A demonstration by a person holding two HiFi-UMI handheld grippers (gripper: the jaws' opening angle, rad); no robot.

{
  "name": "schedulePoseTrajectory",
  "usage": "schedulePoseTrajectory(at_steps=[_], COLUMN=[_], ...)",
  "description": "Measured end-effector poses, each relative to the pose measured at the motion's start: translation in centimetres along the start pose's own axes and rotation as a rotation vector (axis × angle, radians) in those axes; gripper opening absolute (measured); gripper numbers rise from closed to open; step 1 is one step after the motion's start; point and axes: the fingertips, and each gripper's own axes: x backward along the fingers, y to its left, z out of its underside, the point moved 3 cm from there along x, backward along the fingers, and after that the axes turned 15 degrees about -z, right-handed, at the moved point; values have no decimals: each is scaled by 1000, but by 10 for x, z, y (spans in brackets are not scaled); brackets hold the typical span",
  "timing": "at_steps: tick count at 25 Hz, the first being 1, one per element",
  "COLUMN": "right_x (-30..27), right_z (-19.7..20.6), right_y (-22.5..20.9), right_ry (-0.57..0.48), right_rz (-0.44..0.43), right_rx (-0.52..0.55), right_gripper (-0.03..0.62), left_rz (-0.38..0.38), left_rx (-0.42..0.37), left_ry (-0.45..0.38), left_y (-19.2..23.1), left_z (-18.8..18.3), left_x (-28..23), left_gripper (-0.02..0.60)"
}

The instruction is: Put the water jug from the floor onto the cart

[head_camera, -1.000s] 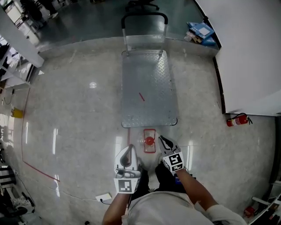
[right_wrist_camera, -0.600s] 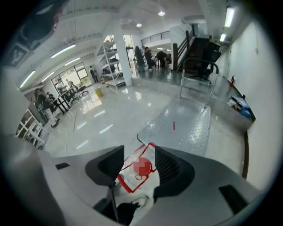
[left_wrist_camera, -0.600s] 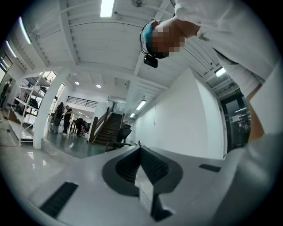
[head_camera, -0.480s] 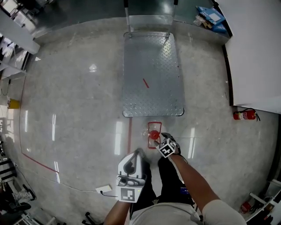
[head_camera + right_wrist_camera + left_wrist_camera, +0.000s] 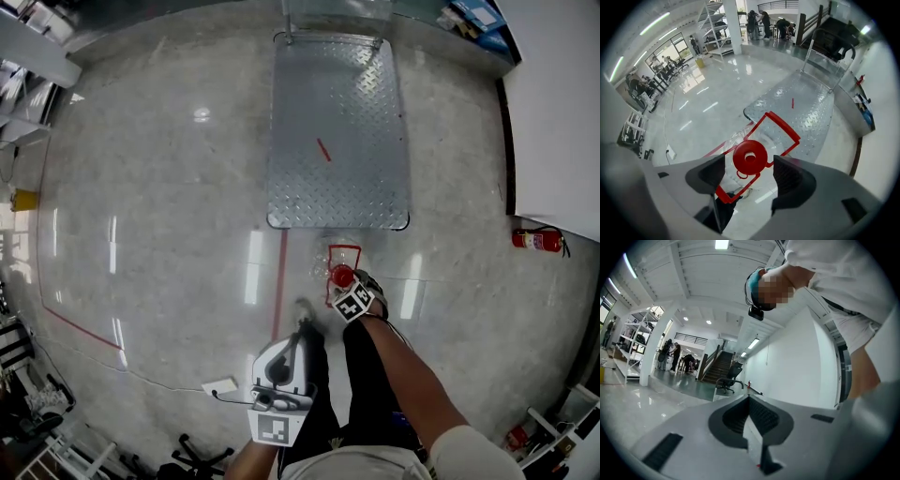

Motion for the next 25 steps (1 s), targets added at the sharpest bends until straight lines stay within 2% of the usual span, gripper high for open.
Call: schedulePoseTrajectory(at_steps=[2, 8, 15, 25], right_x=[-4, -25, -37, 6], right_z=[-1, -3, -5, -1], right_y=[-5, -7, -13, 0], right_ry=[-6, 27, 85, 116], right_rz=[14, -17, 16, 35], right_rx=[-11, -16, -27, -20], right_gripper=[307, 308, 305, 304], left_rz=[-1, -6, -26, -35], left_rx=[8, 37, 47, 30], left_ry=[2, 29, 32, -5], left_y=[4, 10, 25, 35], left_z=[3, 13, 15, -15], left_x=[0, 4, 3, 1], left_gripper=[3, 3, 3, 3])
